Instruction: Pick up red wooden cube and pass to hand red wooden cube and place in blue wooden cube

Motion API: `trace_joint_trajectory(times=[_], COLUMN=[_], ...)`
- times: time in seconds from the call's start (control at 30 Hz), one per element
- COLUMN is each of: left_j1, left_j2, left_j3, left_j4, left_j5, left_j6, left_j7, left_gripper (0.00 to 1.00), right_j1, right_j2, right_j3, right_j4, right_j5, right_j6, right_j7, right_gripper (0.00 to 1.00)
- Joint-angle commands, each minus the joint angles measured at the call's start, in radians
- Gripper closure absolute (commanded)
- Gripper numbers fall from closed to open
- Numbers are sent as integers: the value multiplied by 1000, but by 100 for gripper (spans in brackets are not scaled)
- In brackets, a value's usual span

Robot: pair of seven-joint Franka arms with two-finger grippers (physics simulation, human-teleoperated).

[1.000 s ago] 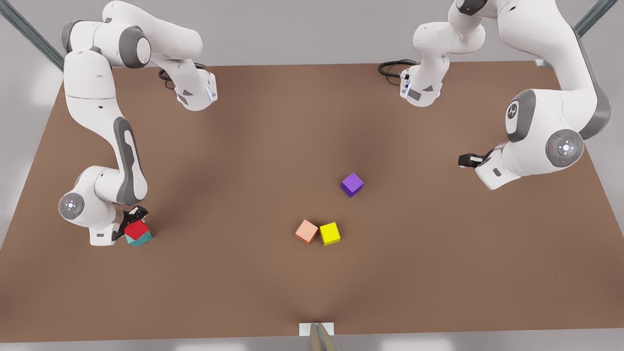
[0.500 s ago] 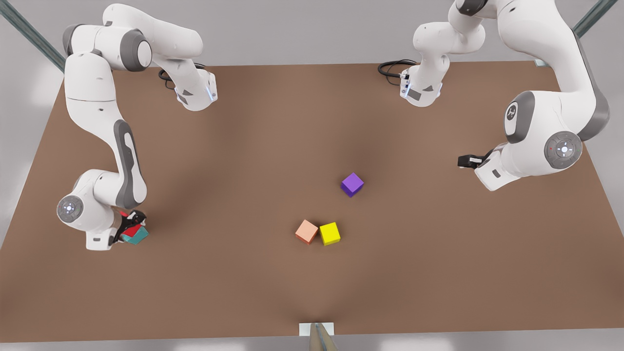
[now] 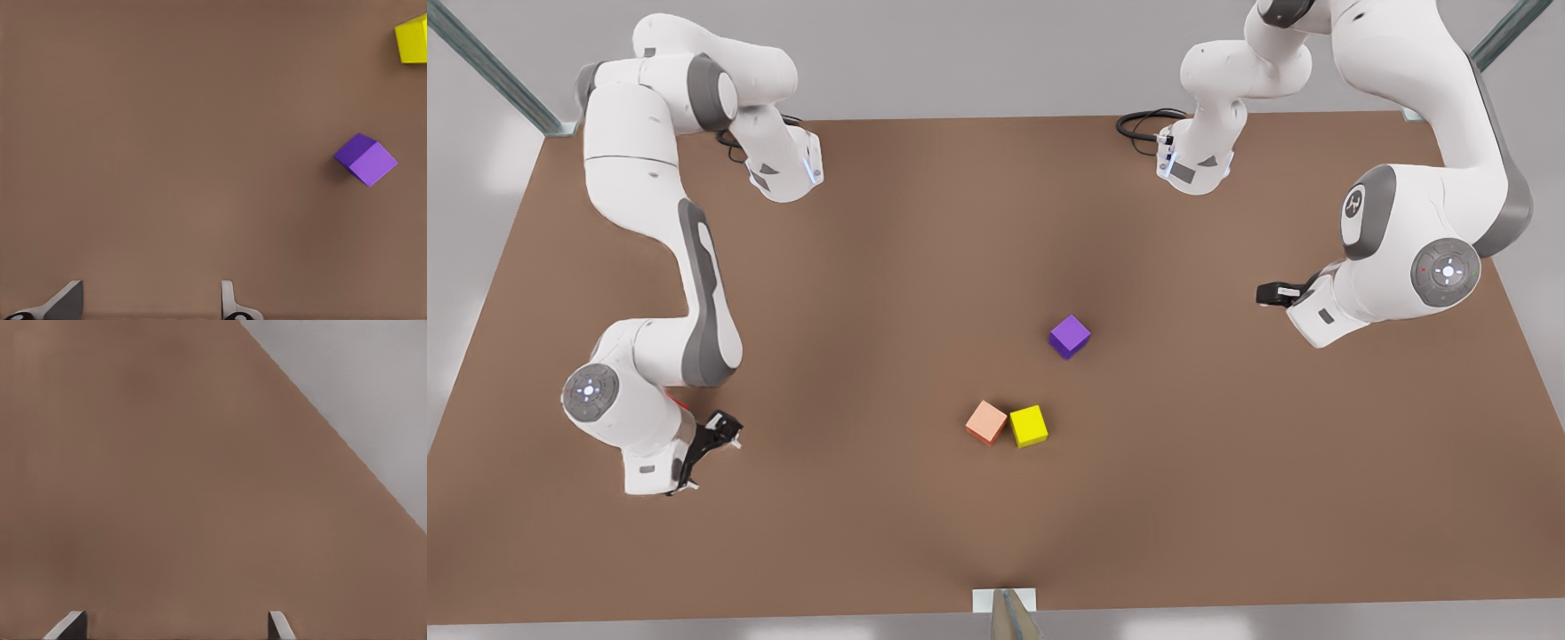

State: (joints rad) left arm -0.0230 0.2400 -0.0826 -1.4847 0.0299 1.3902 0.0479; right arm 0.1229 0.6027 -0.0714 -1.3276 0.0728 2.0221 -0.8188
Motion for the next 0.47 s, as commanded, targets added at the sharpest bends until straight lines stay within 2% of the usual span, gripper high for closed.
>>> trace_joint_trajectory(times=[0.0, 0.03, 0.07, 0.1, 0.13, 0.17, 0.2, 0.23, 0.27, 0.43], left_j1=[0, 0, 0, 0, 0, 2, 0, 0, 0, 3], left_j2=[-2, -2, -2, -2, -1, -1, -1, -1, -1, -5], left_j3=[0, 0, 0, 0, 0, 0, 0, 0, 0, -14], left_j4=[1, 1, 1, 1, 1, 1, 1, 1, 1, 11], left_j5=[-1, -1, -1, -1, -1, -2, -2, -1, 1, -1], left_j6=[0, 0, -2, 0, 0, 0, 0, 0, 0, -7], left_j7=[-23, -23, -23, -23, -23, -22, -23, -22, -20, -19], left_gripper=[0, 0, 0, 0, 0, 0, 0, 0, 0, 0], right_j1=[9, 21, 52, 64, 78, 84, 28, -14, -54, -80], right_j2=[-46, -52, -57, -80, -139, -213, -253, -285, -371, -429], right_j3=[-30, -96, -100, -91, -87, -77, -9, 19, 41, 53], right_j4=[79, 179, 235, 249, 251, 234, 205, 165, 41, -31], right_j5=[-2, -56, -110, -99, -106, -105, -114, -110, -110, -94], right_j6=[-600, -761, -859, -934, -962, -959, -953, -918, -798, -738], right_j7=[659, 763, 791, 975, 1011, 1078, 1095, 1096, 1081, 1080], right_gripper=[0, 0, 0, 0, 0, 0, 0, 0, 0, 0])
